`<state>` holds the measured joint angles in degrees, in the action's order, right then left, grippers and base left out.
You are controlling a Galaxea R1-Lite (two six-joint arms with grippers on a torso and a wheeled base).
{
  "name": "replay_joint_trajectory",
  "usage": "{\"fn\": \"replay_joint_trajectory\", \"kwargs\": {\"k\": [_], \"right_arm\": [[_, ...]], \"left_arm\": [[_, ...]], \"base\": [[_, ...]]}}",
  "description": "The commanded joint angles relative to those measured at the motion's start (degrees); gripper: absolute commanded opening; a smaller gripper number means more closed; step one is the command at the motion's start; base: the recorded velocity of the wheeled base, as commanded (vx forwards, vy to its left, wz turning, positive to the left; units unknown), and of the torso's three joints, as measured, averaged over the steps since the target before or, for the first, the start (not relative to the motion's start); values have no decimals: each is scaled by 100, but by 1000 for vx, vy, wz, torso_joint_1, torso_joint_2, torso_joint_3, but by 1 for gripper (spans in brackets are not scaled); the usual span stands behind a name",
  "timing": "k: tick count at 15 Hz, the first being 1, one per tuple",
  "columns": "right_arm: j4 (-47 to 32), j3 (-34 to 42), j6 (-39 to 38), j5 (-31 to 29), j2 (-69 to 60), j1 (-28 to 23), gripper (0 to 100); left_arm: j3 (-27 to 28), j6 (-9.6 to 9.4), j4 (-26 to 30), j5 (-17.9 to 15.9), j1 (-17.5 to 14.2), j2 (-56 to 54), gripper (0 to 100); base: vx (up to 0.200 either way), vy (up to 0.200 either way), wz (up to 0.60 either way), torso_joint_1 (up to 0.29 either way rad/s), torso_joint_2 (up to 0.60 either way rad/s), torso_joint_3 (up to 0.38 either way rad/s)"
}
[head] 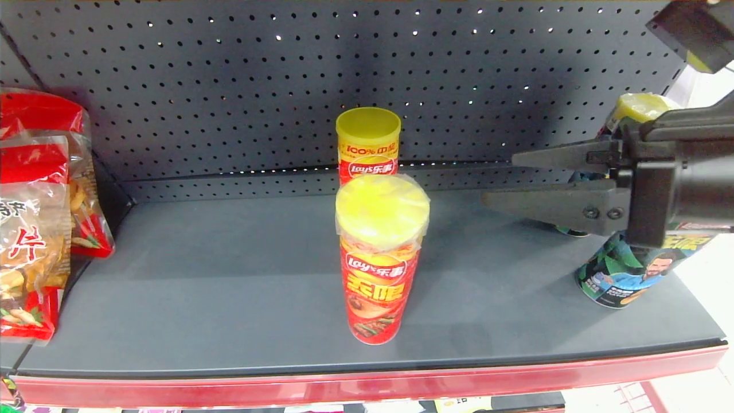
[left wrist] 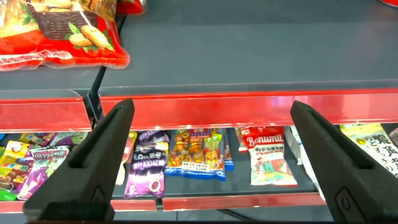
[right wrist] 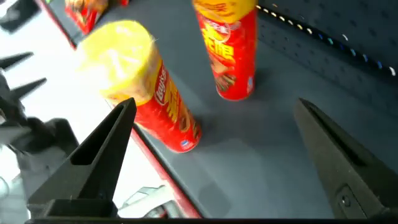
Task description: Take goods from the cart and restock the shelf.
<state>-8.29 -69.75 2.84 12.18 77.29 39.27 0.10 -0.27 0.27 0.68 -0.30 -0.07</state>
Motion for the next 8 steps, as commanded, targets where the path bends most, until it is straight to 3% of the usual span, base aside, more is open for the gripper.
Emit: {"fn": "replay_joint_trajectory", "kwargs": {"k": [1, 8], "right_arm": [[-243, -73, -205, -260, -337, 64, 100], [-1702, 67, -1471, -2149, -2042, 573, 100]], "left_arm": [[-1, 0, 0, 2, -5, 7, 100], [-1, 0, 0, 2, -5, 7, 100]], "base": [[0, 0, 0, 0, 0, 0], [0, 0, 0, 0, 0, 0]]}}
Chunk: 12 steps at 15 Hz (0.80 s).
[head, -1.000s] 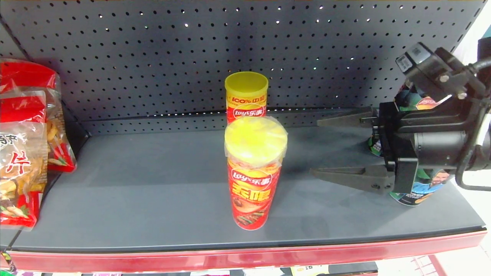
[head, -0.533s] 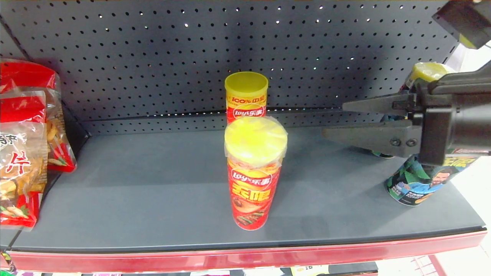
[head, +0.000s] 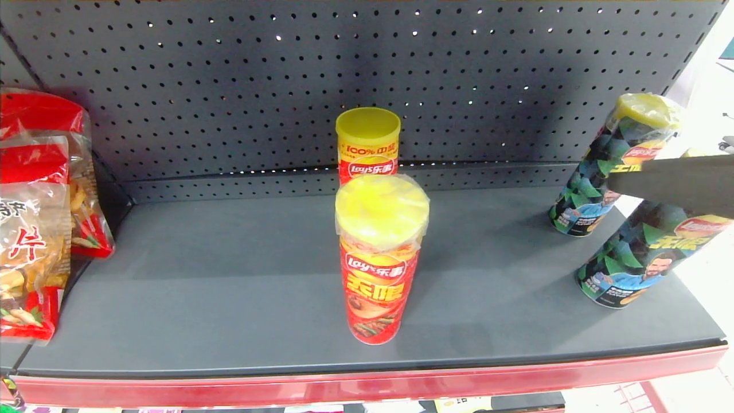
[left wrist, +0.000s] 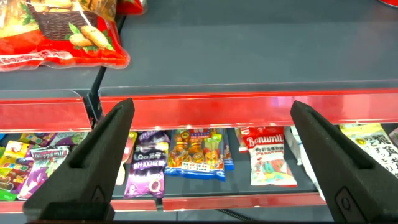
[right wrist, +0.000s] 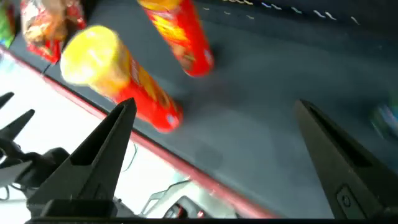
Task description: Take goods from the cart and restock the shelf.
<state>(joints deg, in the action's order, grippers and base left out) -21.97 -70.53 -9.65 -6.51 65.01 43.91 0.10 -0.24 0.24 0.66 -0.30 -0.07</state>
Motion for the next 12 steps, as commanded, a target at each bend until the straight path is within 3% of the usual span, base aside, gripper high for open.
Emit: {"fn": "replay_joint_trajectory", "kwargs": {"k": [1, 3, 7, 12], "right_arm": [[-756, 286, -256, -377, -1237, 83, 100], [-1257, 470, -247, -377, -2028, -190, 100], [-1293, 971, -256, -395, -3381, -761, 100], [-1205, 1648, -239, -1186, -4480, -1209, 100]], "left_arm": [[-1, -2, 2, 4, -5, 7, 100], [-1, -2, 2, 4, -5, 7, 100], [-1, -2, 2, 4, -5, 7, 100], [-1, -2, 2, 4, -5, 7, 100]], "base": [[0, 0, 0, 0, 0, 0], [0, 0, 0, 0, 0, 0], [0, 0, 0, 0, 0, 0], [0, 0, 0, 0, 0, 0]]}}
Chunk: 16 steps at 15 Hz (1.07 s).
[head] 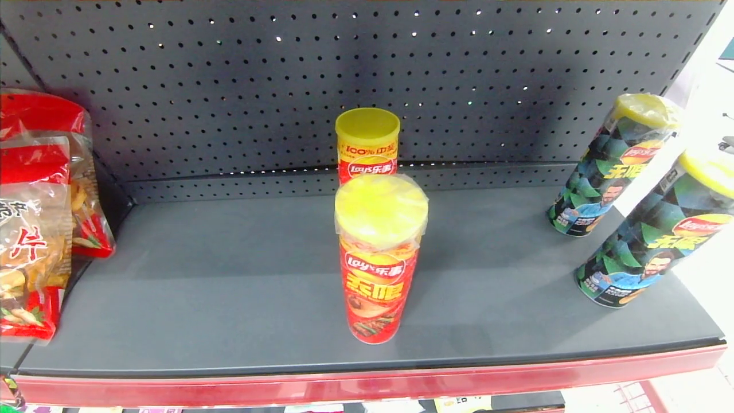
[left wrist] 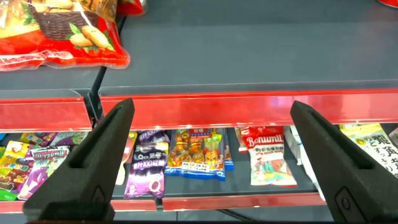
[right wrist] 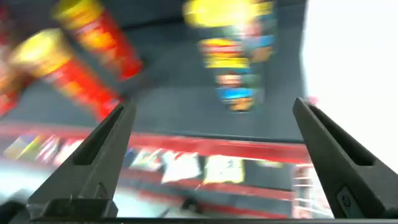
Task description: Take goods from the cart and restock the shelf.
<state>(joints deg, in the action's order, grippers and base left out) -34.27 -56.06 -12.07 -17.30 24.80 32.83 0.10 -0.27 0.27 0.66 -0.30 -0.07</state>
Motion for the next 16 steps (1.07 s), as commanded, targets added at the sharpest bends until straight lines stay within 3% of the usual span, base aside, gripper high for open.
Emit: {"fn": "replay_joint_trajectory", "kwargs": {"k": [1, 8, 11, 14, 16], "right_arm": [[25, 307, -32, -256, -414, -75, 100], [122, 579, -331, -423, -27, 303, 100], [148, 1089, -419, -476, -317, 241, 100], [1203, 1766, -428, -371, -19, -470, 100], [2100, 2574, 126, 1238, -107, -1982, 100]], "left_arm": [[-1, 0, 0, 4, -5, 7, 100], [-1, 0, 0, 4, -5, 7, 100], [-1, 0, 0, 4, -5, 7, 100], [-1, 0, 0, 4, -5, 7, 100], [-1, 0, 0, 4, -5, 7, 100]], "base": [[0, 0, 0, 0, 0, 0], [0, 0, 0, 0, 0, 0], [0, 0, 0, 0, 0, 0], [0, 0, 0, 0, 0, 0], [0, 0, 0, 0, 0, 0]]}}
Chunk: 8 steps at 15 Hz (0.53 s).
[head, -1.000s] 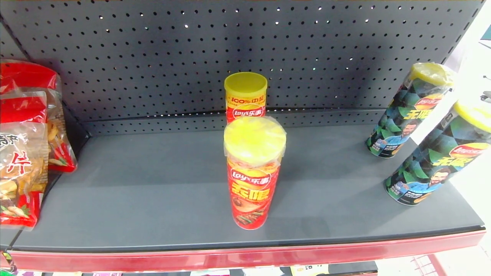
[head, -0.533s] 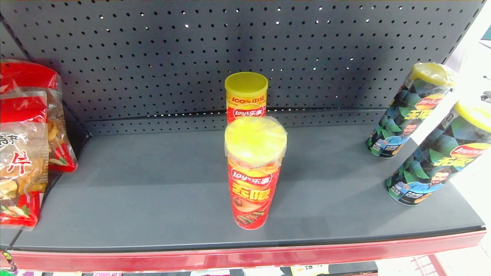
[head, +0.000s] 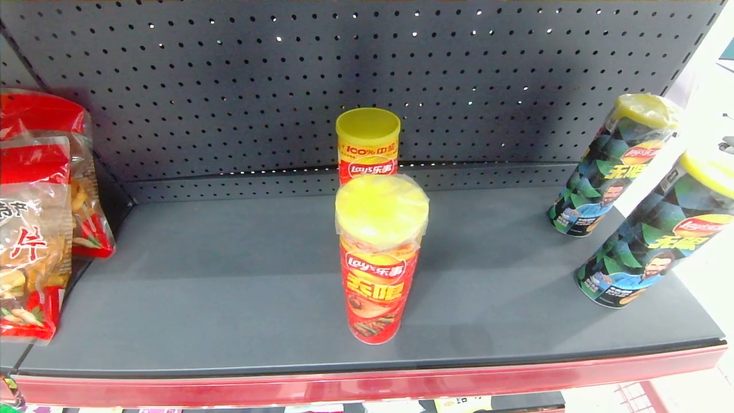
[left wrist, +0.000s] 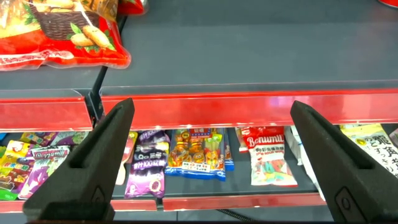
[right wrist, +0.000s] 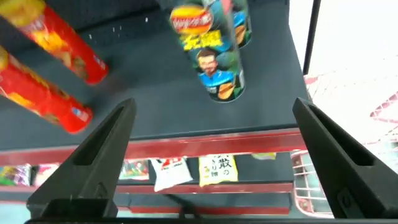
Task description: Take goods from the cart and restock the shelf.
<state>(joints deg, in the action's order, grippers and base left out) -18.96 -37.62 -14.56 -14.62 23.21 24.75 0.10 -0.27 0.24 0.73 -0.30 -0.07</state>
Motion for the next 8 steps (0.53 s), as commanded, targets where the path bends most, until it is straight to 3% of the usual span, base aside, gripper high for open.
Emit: {"fn": "replay_joint_trajectory", "kwargs": {"k": [1, 3, 5, 8], "right_arm": [[762, 1108, 867, 1690, -203, -2044, 100], [973, 1995, 1500, 2622, -976, -3231, 100], [990, 2567, 1570, 2587, -1697, -3714, 100], [1254, 2953, 1781, 2112, -1750, -3441, 100]], "left_arm": [[-1, 0, 2, -3, -5, 7, 100], [-1, 0, 2, -3, -5, 7, 100], [-1, 0, 2, 6, -5, 7, 100], [-1, 0, 2, -3, -5, 7, 100]], "base": [[0, 0, 0, 0, 0, 0], [0, 0, 0, 0, 0, 0], [0, 0, 0, 0, 0, 0], [0, 0, 0, 0, 0, 0]]}}
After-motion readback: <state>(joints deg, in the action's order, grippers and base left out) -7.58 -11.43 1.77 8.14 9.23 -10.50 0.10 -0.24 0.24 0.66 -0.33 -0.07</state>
